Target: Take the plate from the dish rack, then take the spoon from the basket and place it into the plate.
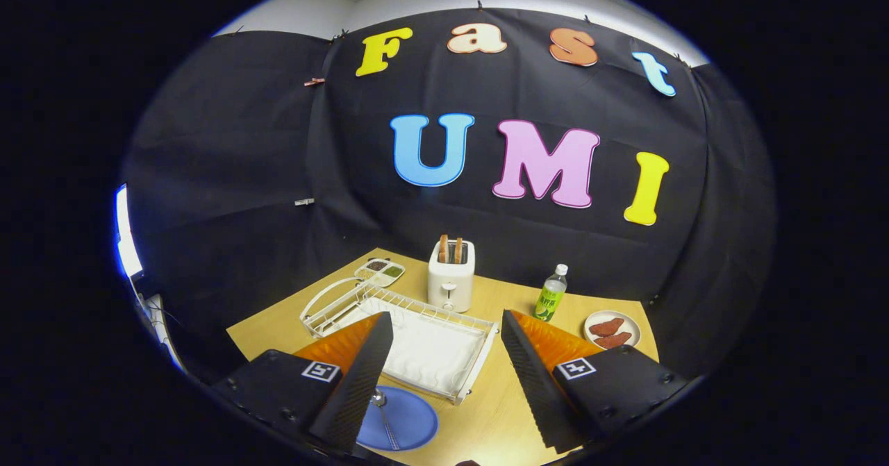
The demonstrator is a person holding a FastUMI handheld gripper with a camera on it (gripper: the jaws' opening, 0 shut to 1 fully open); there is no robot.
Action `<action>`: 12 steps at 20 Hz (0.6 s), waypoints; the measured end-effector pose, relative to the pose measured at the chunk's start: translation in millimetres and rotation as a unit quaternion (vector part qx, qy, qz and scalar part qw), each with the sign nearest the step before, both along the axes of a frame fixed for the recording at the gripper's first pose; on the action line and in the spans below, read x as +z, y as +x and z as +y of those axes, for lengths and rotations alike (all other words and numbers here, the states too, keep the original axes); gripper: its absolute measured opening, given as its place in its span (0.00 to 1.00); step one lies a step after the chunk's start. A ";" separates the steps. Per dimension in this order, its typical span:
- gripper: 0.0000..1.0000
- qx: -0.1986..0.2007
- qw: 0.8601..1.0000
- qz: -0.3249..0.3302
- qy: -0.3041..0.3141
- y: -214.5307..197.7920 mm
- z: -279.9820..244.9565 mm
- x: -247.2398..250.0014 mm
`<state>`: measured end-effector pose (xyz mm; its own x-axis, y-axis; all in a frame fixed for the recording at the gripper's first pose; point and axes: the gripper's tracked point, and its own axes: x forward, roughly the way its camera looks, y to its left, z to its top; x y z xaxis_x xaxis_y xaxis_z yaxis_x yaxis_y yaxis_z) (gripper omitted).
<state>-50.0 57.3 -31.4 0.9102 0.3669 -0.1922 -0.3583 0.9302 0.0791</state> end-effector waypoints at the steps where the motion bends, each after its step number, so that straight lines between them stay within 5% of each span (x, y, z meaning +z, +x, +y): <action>1: 0.97 -0.004 1.000 -0.005 0.001 -0.2 -3.1 4.8; 12: 0.97 -0.036 0.999 -0.016 0.025 6.7 -27.2 17.2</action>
